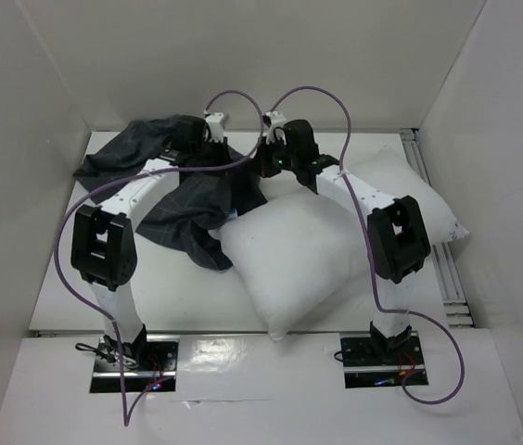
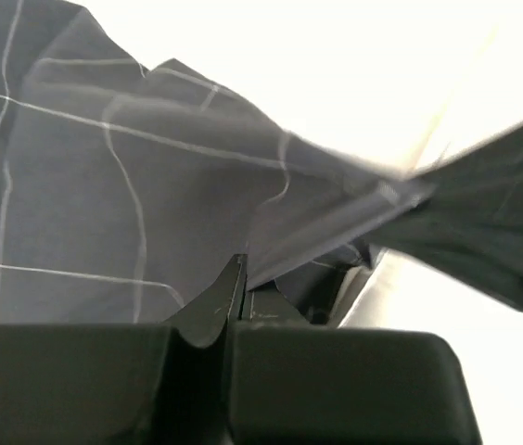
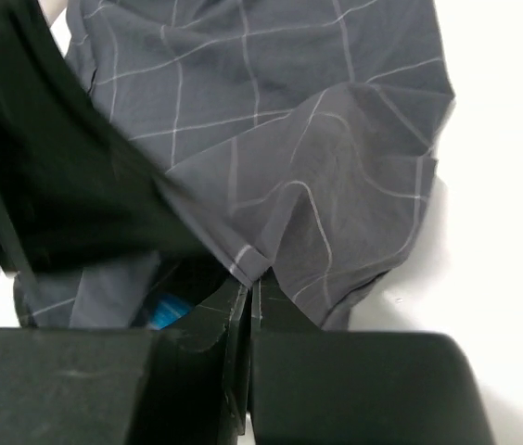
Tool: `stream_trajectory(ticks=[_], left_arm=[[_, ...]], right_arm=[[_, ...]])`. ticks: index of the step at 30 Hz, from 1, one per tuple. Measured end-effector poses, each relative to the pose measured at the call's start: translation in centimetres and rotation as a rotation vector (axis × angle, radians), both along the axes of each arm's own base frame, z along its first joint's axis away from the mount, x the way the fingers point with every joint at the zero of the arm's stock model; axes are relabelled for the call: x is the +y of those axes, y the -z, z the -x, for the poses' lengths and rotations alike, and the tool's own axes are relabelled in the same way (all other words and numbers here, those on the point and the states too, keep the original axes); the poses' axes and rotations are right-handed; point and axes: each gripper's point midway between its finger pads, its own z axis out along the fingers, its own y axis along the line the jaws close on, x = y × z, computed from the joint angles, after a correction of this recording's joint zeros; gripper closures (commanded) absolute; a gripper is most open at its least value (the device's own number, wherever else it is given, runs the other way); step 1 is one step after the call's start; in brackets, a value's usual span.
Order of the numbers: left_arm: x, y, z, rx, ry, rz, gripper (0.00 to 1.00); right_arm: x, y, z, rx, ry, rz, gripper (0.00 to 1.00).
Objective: Put the pillow into the pillowcase
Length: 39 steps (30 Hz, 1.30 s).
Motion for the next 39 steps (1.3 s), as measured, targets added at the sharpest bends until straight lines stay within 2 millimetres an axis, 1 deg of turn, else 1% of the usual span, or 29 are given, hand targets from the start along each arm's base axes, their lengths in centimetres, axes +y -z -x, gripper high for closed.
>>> stream_trajectory(ticks=[2, 3, 4, 5, 6, 8, 10, 12, 14, 15, 16, 17, 18, 19, 20, 22, 24, 25, 26, 27, 28, 29, 30, 31, 32, 33, 35, 37, 39], left_arm=[[1.0, -0.9, -0.5, 0.009, -0.008, 0.05, 1.0], [1.6, -1.1, -0.6, 0.016, -0.019, 0.056, 1.0], [2.0, -1.3, -0.4, 0.027, -0.022, 0.061, 1.0], [2.6, -1.5, -0.3, 0.042, -0.028, 0.065, 1.0], [3.1, -1.7, -0.3, 0.052, -0.032, 0.068, 1.0], [3.5, -2.3, -0.2, 0.067, -0.03, 0.079, 1.0], [3.5, -2.9, 0.1, 0.074, -0.018, 0.091, 1.0], [3.3, -3.4, 0.5, 0.083, -0.005, 0.1, 1.0], [3.3, -3.8, 0.7, 0.093, 0.003, 0.108, 1.0], [3.3, -4.1, 0.8, 0.095, 0.007, 0.112, 1.0], [3.2, -4.4, 1.0, 0.098, 0.014, 0.117, 1.0], [3.1, -4.8, 1.0, 0.095, 0.018, 0.121, 1.0], [3.0, -5.2, 1.0, 0.09, 0.022, 0.125, 1.0], [3.0, -5.5, 0.9, 0.084, 0.025, 0.129, 1.0], [2.9, -5.9, 0.9, 0.081, 0.028, 0.131, 1.0], [2.9, -6.3, 0.9, 0.079, 0.031, 0.137, 1.0], [3.0, -6.6, 1.0, 0.078, 0.032, 0.141, 1.0], [3.0, -6.7, 1.0, 0.079, 0.03, 0.142, 1.0], [3.1, -6.7, 1.0, 0.081, 0.028, 0.143, 1.0], [3.2, -6.7, 1.0, 0.083, 0.027, 0.143, 1.0], [3.2, -6.7, 1.1, 0.087, 0.024, 0.144, 1.0], [3.2, -6.8, 1.2, 0.091, 0.021, 0.149, 1.0], [3.3, -6.9, 1.2, 0.092, 0.019, 0.151, 1.0], [3.3, -7.0, 1.4, 0.094, 0.017, 0.153, 1.0], [3.3, -7.2, 1.5, 0.096, 0.016, 0.153, 1.0], [3.4, -7.3, 1.7, 0.096, 0.016, 0.153, 1.0], [3.4, -7.8, 2.1, 0.094, 0.016, 0.155, 1.0], [3.5, -8.3, 2.4, 0.089, 0.017, 0.156, 1.0], [3.5, -8.8, 2.7, 0.08, 0.018, 0.157, 1.0]], right_arm=[[0.3, 0.4, 0.5, 0.017, -0.008, 0.003, 0.39], [0.2, 0.7, 0.5, 0.025, 0.0, 0.013, 0.24], [-0.1, 0.8, 0.6, 0.032, 0.005, 0.023, 0.15], [-0.6, 0.9, 0.6, 0.034, 0.017, 0.04, 0.02], [-1.2, 1.0, 0.7, 0.048, 0.036, 0.057, 0.0], [-2.5, 0.5, 1.2, 0.055, 0.073, 0.087, 0.0], [-4.1, -0.4, 2.3, 0.06, 0.117, 0.12, 0.0], [-5.7, -2.4, 4.1, 0.034, 0.158, 0.143, 0.0], [-6.5, -4.7, 6.3, -0.005, 0.177, 0.176, 0.0], [-6.3, -6.0, 7.9, -0.03, 0.171, 0.193, 0.0], [-5.7, -7.1, 9.4, -0.056, 0.151, 0.202, 0.0], [-4.9, -8.0, 11.0, -0.08, 0.126, 0.214, 0.0], [-3.9, -8.4, 12.8, -0.092, 0.089, 0.23, 0.0], [-3.0, -8.3, 14.8, -0.097, 0.051, 0.259, 0.0], [-2.0, -7.7, 16.7, -0.09, 0.011, 0.296, 0.0], [-0.7, -5.4, 19.7, -0.051, -0.058, 0.389, 0.05], [-0.1, -1.9, 21.6, 0.008, -0.108, 0.507, 0.2], [-0.1, 0.2, 22.0, 0.039, -0.116, 0.57, 0.29], [-0.3, 2.2, 22.3, 0.067, -0.12, 0.63, 0.44], [-0.9, 4.1, 22.3, 0.088, -0.103, 0.688, 0.85], [-1.7, 5.9, 22.2, 0.11, -0.084, 0.75, 1.0], [-2.4, 7.1, 22.0, 0.13, -0.052, 0.79, 1.0], [-2.8, 7.7, 21.8, 0.139, -0.027, 0.809, 1.0], [-3.0, 7.7, 21.6, 0.142, -0.001, 0.807, 1.0], [-3.0, 7.0, 21.4, 0.13, 0.017, 0.791, 1.0], [-3.1, 6.1, 21.4, 0.119, 0.029, 0.768, 1.0], [-3.7, 3.6, 21.3, 0.093, 0.051, 0.694, 1.0], [-5.1, 0.3, 21.4, 0.065, 0.079, 0.611, 1.0], [-7.7, -2.8, 20.4, 0.044, 0.153, 0.54, 1.0]])
